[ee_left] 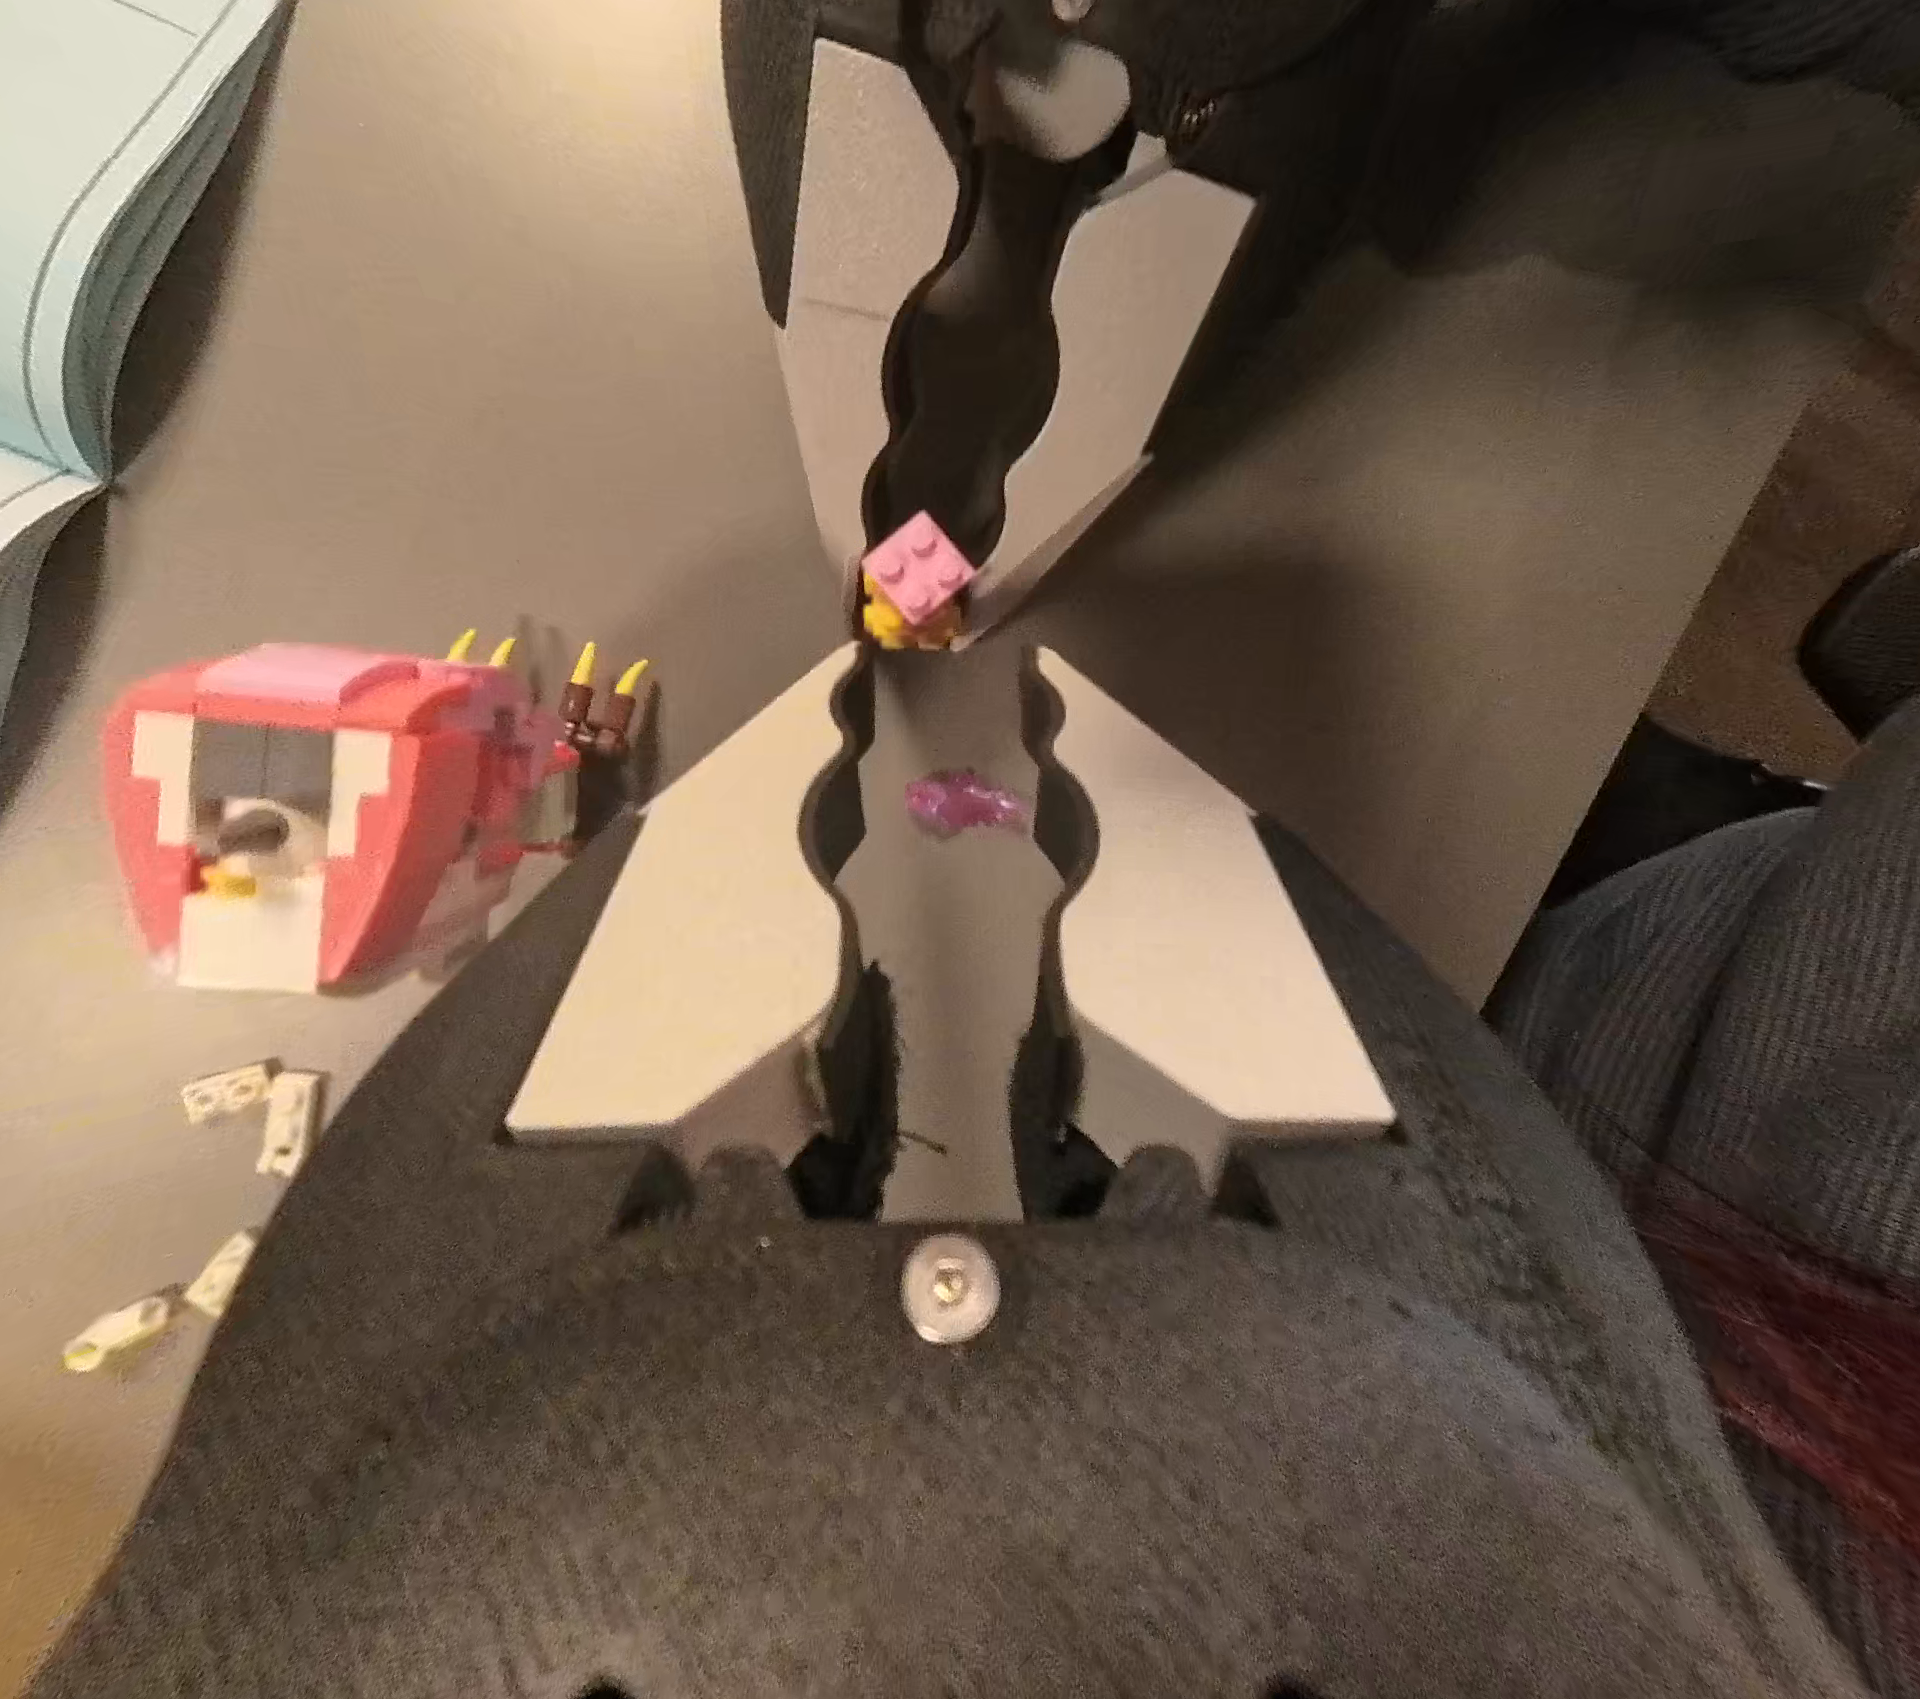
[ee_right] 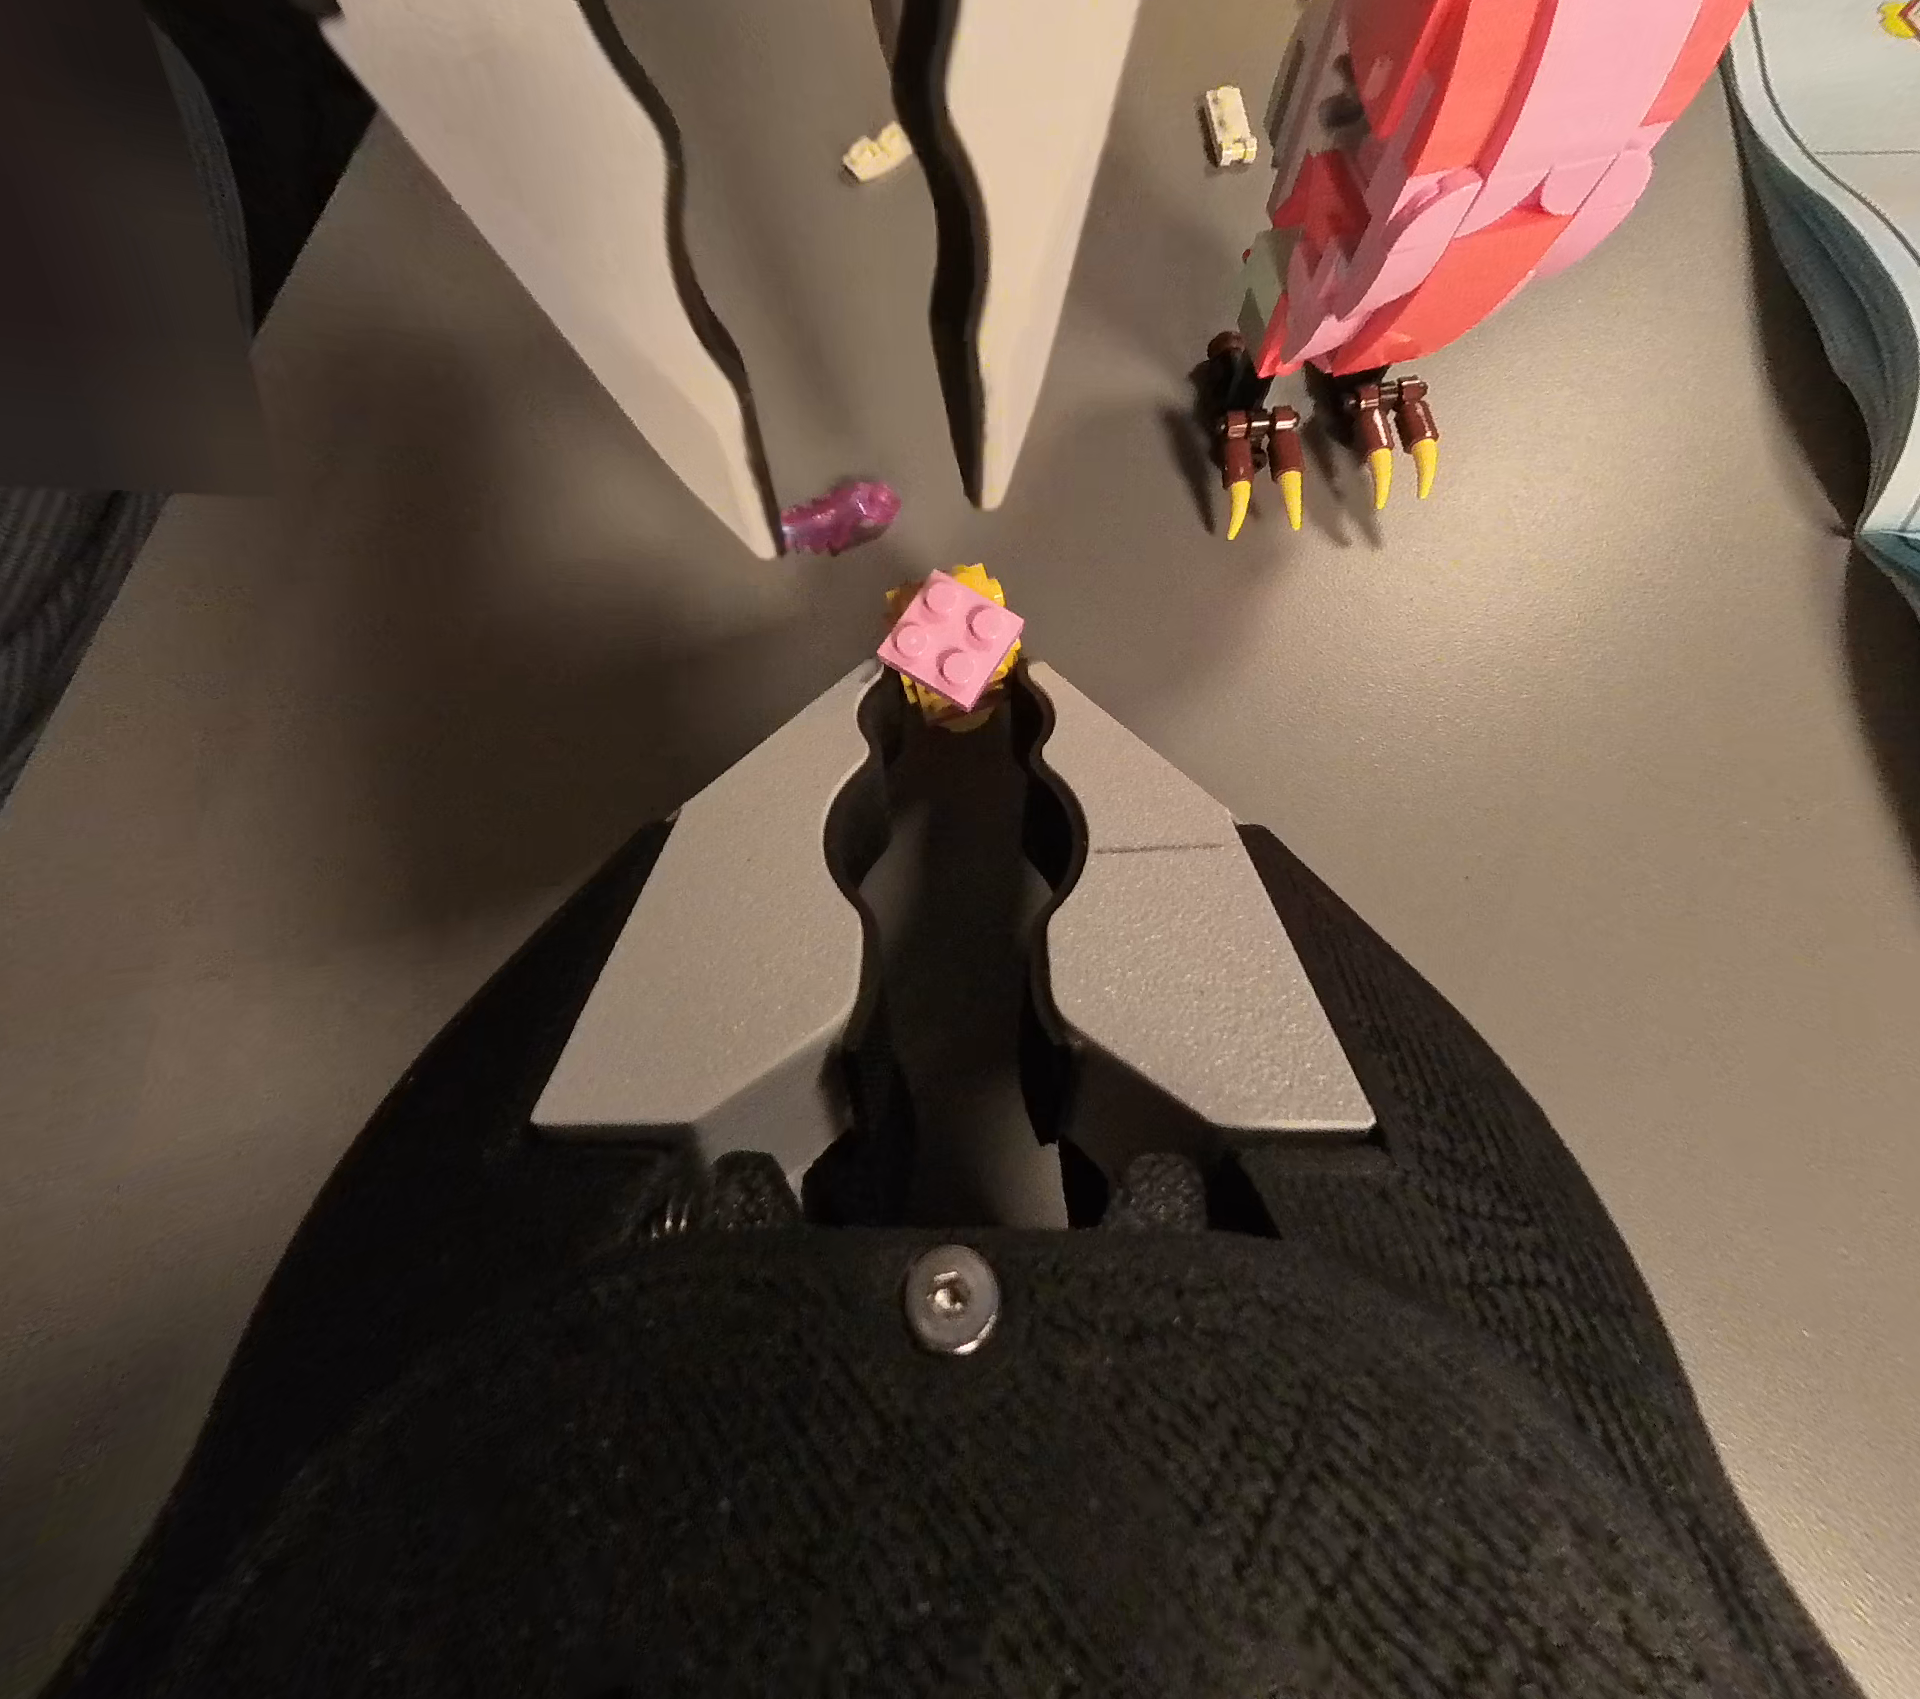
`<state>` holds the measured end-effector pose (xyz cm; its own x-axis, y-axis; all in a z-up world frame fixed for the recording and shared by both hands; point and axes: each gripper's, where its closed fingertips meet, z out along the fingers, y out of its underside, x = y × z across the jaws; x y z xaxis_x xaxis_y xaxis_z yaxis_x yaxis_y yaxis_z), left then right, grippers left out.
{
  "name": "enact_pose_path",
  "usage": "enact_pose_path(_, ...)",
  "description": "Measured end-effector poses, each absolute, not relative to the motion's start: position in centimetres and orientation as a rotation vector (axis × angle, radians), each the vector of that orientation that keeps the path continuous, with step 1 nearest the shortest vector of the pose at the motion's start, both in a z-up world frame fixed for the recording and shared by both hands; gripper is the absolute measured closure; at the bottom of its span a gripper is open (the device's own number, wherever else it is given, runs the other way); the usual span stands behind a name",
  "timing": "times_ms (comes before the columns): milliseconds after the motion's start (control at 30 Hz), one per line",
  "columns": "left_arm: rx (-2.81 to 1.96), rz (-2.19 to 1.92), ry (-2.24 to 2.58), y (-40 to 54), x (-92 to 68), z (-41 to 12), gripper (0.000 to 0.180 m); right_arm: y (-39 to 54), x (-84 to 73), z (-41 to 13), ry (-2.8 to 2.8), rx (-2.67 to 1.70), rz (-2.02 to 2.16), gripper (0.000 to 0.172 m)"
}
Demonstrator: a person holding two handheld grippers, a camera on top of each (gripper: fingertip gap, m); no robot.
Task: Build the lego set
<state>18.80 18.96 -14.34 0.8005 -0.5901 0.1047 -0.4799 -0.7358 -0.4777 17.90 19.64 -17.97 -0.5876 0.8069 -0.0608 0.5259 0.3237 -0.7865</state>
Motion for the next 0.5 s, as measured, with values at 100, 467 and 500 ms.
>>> enact_pose_path(100,-2.496,-0.362,0.77,18.4,18.7,-14.3,0.152,19.6,17.9,-18.0,-2.253,-1.187,1.141,0.152)
enact_pose_path(467,-2.131,-0.321,0.579,19.4,19.3,-14.0,0.117,19.6,18.0,-17.8,-2.243,-1.178,1.154,0.153)
enact_pose_path(500,-2.126,-0.322,0.594,19.1,19.5,-14.2,0.119,19.7,17.9,-17.8,-2.24,-1.176,1.146,0.152)
